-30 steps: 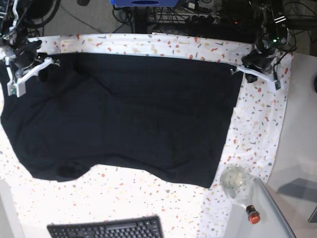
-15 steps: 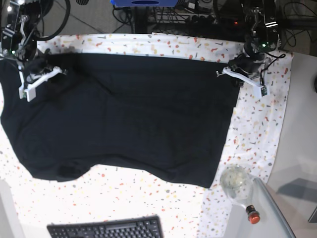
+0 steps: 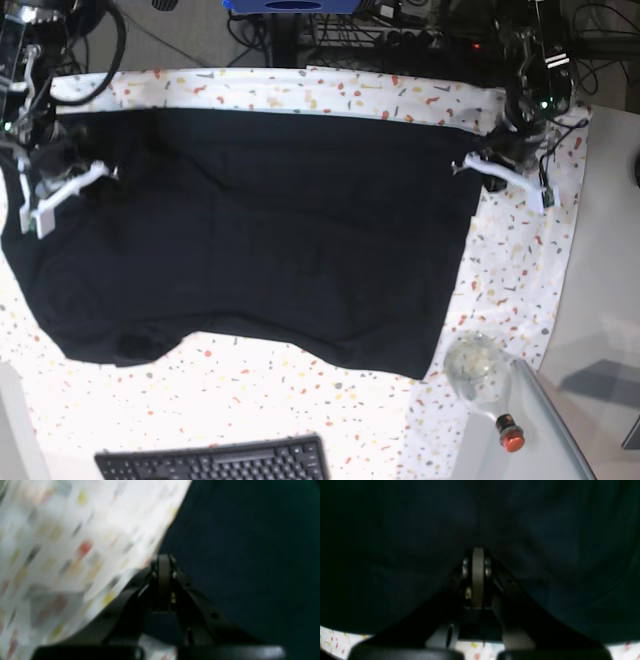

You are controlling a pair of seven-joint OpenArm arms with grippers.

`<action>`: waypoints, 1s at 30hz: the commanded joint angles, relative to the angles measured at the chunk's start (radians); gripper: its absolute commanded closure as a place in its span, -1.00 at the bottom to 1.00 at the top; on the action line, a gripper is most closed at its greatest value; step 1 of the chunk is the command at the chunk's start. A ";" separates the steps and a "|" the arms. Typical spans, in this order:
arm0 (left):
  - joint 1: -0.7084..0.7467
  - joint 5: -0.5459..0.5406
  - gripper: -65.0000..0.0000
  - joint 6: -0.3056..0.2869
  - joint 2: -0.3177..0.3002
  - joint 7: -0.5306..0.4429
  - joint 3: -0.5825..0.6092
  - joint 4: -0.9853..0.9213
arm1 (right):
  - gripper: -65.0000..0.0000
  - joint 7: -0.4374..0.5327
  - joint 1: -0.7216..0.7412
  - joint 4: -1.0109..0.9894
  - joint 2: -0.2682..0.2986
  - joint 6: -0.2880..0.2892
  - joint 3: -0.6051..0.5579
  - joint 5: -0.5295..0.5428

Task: Layout the t-shirt on the table in an organized manner, then fold the t-shirt properly
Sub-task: 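Open both grippers and regrasp the shirt's folded edge, then drag the shirt with both grippers to square it on the cloth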

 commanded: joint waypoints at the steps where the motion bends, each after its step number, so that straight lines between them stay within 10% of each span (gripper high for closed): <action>1: -0.028 -0.010 1.00 -0.006 -0.002 -0.018 0.018 -0.001 | 1.00 0.028 0.058 -0.036 0.059 -0.008 0.010 -0.003; 9: -0.156 0.090 1.00 -0.002 -0.002 -0.026 0.087 -0.215 | 1.00 0.228 0.452 -0.650 0.249 -0.008 -0.004 -0.006; 16: -0.090 0.225 1.00 -0.002 -0.005 -0.176 0.092 -0.275 | -0.11 0.495 0.603 -0.935 0.277 -0.005 -0.001 -0.264; 30: -0.037 0.216 1.00 -0.006 -0.025 -0.181 0.086 -0.242 | -0.11 0.681 0.598 -1.092 0.275 -0.008 0.002 -0.338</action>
